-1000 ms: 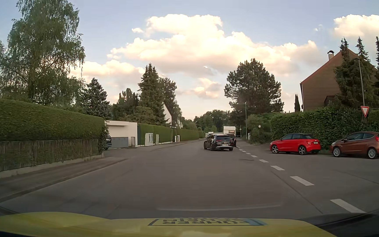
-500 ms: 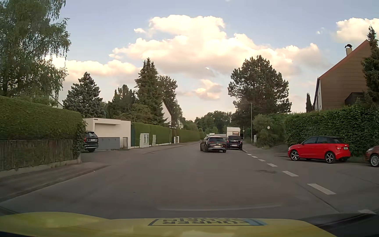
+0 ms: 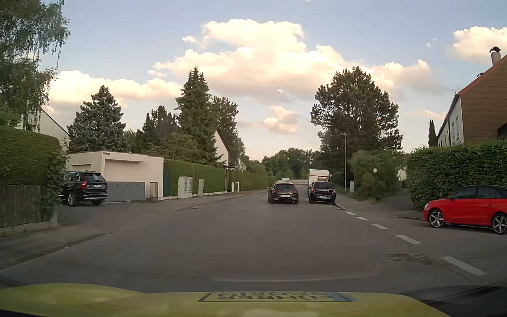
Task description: Follow the waypoints while adhering to traffic rules and regulations
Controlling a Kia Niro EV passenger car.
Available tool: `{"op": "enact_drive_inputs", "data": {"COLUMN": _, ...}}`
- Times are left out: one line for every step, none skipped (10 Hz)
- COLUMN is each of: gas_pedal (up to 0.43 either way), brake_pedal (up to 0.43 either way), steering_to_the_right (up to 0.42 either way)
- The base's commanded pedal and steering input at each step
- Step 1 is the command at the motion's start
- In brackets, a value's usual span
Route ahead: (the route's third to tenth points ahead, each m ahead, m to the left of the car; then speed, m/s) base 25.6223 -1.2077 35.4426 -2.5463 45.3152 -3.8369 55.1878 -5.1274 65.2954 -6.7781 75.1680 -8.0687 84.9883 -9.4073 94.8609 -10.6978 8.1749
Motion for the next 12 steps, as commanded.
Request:
{"op": "enact_drive_inputs", "data": {"gas_pedal": 0.118, "brake_pedal": 0.000, "steering_to_the_right": -0.003}}
{"op": "enact_drive_inputs", "data": {"gas_pedal": 0.118, "brake_pedal": 0.000, "steering_to_the_right": -0.003}}
{"op": "enact_drive_inputs", "data": {"gas_pedal": 0.118, "brake_pedal": 0.000, "steering_to_the_right": -0.002}}
{"op": "enact_drive_inputs", "data": {"gas_pedal": 0.118, "brake_pedal": 0.000, "steering_to_the_right": -0.001}}
{"op": "enact_drive_inputs", "data": {"gas_pedal": 0.118, "brake_pedal": 0.000, "steering_to_the_right": 0.002}}
{"op": "enact_drive_inputs", "data": {"gas_pedal": 0.118, "brake_pedal": 0.000, "steering_to_the_right": 0.004}}
{"op": "enact_drive_inputs", "data": {"gas_pedal": 0.118, "brake_pedal": 0.000, "steering_to_the_right": 0.006}}
{"op": "enact_drive_inputs", "data": {"gas_pedal": 0.098, "brake_pedal": 0.000, "steering_to_the_right": 0.008}}
{"op": "enact_drive_inputs", "data": {"gas_pedal": 0.079, "brake_pedal": 0.000, "steering_to_the_right": 0.009}}
{"op": "enact_drive_inputs", "data": {"gas_pedal": 0.079, "brake_pedal": 0.000, "steering_to_the_right": 0.009}}
{"op": "enact_drive_inputs", "data": {"gas_pedal": 0.079, "brake_pedal": 0.000, "steering_to_the_right": 0.013}}
{"op": "enact_drive_inputs", "data": {"gas_pedal": 0.079, "brake_pedal": 0.000, "steering_to_the_right": 0.015}}
